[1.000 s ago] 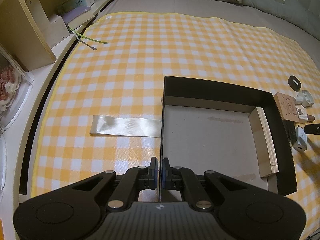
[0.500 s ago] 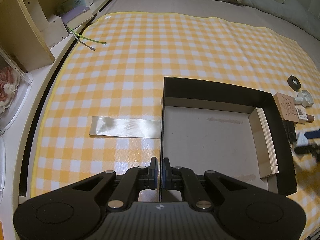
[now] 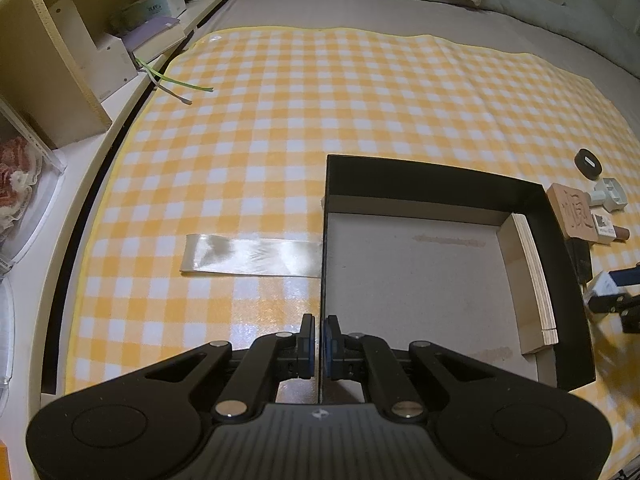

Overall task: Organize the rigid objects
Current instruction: 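Move the right gripper to the white charger and grasp it, then carry the white charger with the right gripper into the black box and release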

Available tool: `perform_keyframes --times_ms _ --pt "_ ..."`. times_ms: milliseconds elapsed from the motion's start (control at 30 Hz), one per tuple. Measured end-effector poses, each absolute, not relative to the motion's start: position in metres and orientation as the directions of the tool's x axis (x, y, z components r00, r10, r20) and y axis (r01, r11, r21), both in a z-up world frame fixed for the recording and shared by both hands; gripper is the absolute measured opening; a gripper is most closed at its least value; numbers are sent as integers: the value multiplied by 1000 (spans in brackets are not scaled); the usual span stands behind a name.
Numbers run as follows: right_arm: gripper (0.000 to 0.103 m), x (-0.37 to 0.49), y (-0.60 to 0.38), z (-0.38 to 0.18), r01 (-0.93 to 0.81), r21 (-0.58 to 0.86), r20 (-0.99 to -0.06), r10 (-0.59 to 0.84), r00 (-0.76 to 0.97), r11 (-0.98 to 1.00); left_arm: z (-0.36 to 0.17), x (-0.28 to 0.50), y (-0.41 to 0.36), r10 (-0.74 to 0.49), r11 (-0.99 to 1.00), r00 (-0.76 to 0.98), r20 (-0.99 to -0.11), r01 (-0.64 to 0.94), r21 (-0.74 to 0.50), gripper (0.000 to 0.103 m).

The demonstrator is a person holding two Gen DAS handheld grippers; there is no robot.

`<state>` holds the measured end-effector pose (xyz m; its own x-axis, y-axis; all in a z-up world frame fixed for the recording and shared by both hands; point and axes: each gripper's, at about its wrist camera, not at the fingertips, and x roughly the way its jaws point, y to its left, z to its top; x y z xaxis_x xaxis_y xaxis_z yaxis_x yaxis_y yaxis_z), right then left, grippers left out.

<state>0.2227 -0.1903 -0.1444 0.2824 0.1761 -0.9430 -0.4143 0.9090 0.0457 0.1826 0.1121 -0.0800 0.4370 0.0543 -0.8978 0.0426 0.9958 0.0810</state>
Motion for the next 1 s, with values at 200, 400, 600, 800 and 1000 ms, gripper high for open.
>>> perform_keyframes --times_ms 200,400,600,800,1000 --pt "46 226 -194 -112 -335 56 -897 194 397 941 -80 181 113 54 996 439 -897 46 83 4" --pt "46 228 -184 -65 -257 172 -804 286 521 951 -76 179 107 66 990 460 -886 80 115 4" --pt "46 228 -134 -44 -323 282 -751 417 512 904 -79 176 106 69 987 451 -890 96 126 4" --pt "46 243 -77 -57 -313 351 -768 463 443 883 -82 170 108 67 986 438 -896 109 127 4" --pt "46 263 -37 -85 -222 381 -809 440 389 897 -84 170 110 62 985 423 -904 118 123 4"
